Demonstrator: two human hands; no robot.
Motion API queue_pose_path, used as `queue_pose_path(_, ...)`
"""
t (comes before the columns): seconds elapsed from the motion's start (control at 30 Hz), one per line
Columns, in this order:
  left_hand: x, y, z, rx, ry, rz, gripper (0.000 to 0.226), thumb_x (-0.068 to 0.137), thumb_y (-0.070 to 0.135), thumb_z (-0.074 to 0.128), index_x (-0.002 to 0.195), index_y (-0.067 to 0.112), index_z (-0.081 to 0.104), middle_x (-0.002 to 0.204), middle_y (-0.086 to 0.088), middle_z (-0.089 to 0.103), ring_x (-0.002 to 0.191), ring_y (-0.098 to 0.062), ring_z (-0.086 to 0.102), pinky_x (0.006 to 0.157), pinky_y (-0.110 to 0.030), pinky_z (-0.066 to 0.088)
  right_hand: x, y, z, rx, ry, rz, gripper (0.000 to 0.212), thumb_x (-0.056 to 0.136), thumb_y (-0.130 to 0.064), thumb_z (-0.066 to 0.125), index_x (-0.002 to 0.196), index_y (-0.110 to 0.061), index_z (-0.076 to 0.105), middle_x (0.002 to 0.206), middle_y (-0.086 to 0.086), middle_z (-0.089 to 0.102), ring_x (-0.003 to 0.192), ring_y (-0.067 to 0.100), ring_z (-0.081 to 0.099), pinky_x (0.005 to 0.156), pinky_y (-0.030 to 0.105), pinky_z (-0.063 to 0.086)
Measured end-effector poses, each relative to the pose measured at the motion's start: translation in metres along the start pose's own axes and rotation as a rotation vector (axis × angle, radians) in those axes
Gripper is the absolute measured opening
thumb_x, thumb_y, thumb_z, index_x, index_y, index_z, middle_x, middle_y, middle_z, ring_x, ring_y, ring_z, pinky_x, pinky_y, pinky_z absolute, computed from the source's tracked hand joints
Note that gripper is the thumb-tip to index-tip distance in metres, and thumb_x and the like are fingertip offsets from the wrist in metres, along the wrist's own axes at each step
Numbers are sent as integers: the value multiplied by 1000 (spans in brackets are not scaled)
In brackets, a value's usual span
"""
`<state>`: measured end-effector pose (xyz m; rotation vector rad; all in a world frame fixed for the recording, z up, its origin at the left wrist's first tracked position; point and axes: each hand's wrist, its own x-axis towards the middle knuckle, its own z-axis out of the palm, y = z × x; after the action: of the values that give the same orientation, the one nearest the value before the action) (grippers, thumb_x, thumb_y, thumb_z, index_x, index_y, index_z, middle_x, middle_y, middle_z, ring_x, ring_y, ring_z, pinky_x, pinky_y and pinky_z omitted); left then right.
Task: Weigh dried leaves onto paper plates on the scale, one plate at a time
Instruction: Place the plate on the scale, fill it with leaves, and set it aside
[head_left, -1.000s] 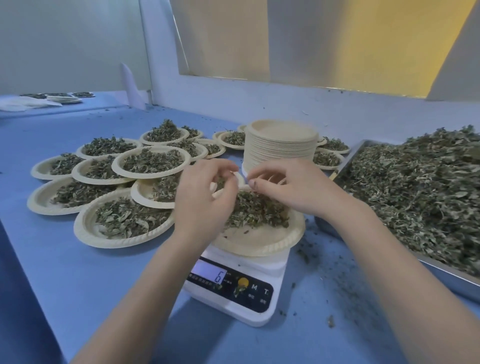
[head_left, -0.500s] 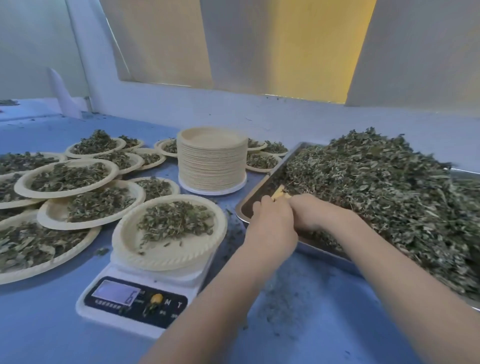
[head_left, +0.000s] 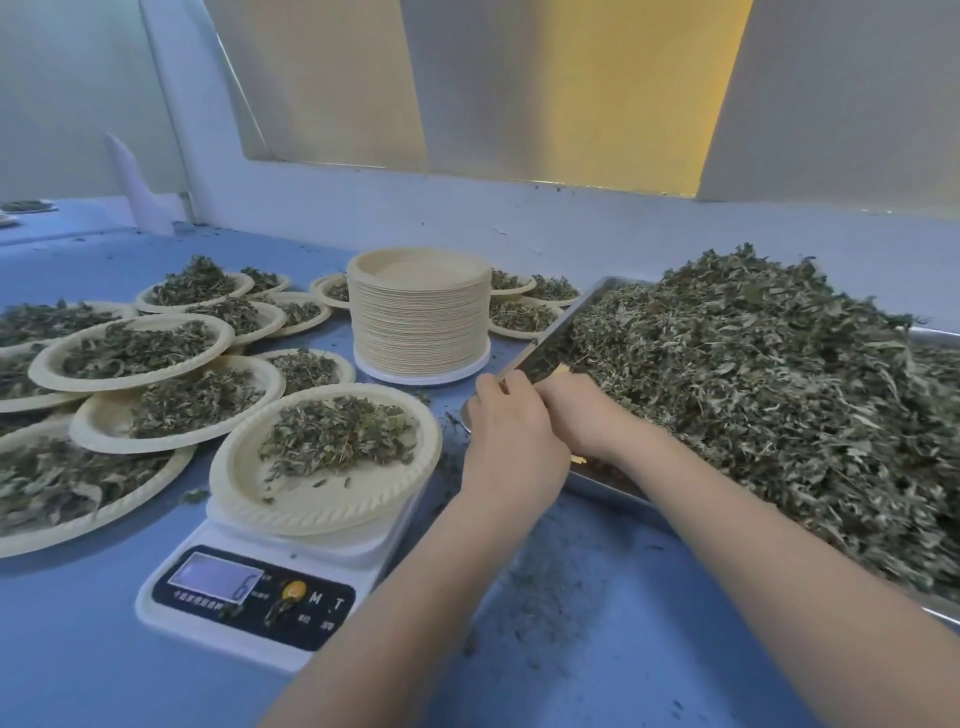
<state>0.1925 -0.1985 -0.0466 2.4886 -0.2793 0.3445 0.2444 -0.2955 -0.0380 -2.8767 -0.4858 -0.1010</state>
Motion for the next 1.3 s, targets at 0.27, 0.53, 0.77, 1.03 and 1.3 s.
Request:
queue_pose_path(0.27, 12, -3, -48, -89, 40, 31, 33, 88, 5, 45, 121, 5, 51, 118, -13, 57, 108, -28, 51, 78, -25, 38, -6, -21, -34, 532, 282, 16, 14, 79, -23, 72, 90, -32, 73, 65, -17, 62, 53, -5, 50, 52, 10, 36)
queue_pose_path(0.53, -10, -77, -132, -304, 176, -116, 15, 87, 14, 58, 89, 29, 61, 89, 11, 64, 84, -11, 58, 64, -26, 42, 3, -107, -36, 802, 109, -187, 16, 80, -21, 76, 94, -13, 75, 71, -3, 67, 54, -5, 60, 48, 9, 46)
queue_pose_path(0.77, -30, -125, -149, -111, 302, -202, 25, 87, 11, 49, 89, 25, 69, 81, 17, 59, 62, 4, 54, 47, -14, 36, 12, -136, -26, 348, 66, -250, 27, 88, -57, 52, 81, -38, 70, 63, -16, 63, 60, 0, 55, 57, 21, 38)
queue_pose_path(1.03, -38, -150, -123, -340, 545, -207, 23, 91, 11, 49, 92, 26, 66, 88, 11, 65, 78, 4, 58, 68, -12, 43, 19, -131, -15, 415, 283, -194, 25, 89, -44, 59, 83, -27, 75, 79, -8, 71, 67, -9, 54, 63, 11, 38)
queue_pose_path(1.3, -53, -165, -115, -369, 714, -155, 19, 87, 9, 56, 88, 26, 65, 75, 14, 60, 64, 5, 51, 61, -6, 37, 19, -132, -16, 422, 260, -201, 19, 82, -18, 69, 91, -34, 69, 70, -14, 60, 62, -8, 52, 65, 5, 39)
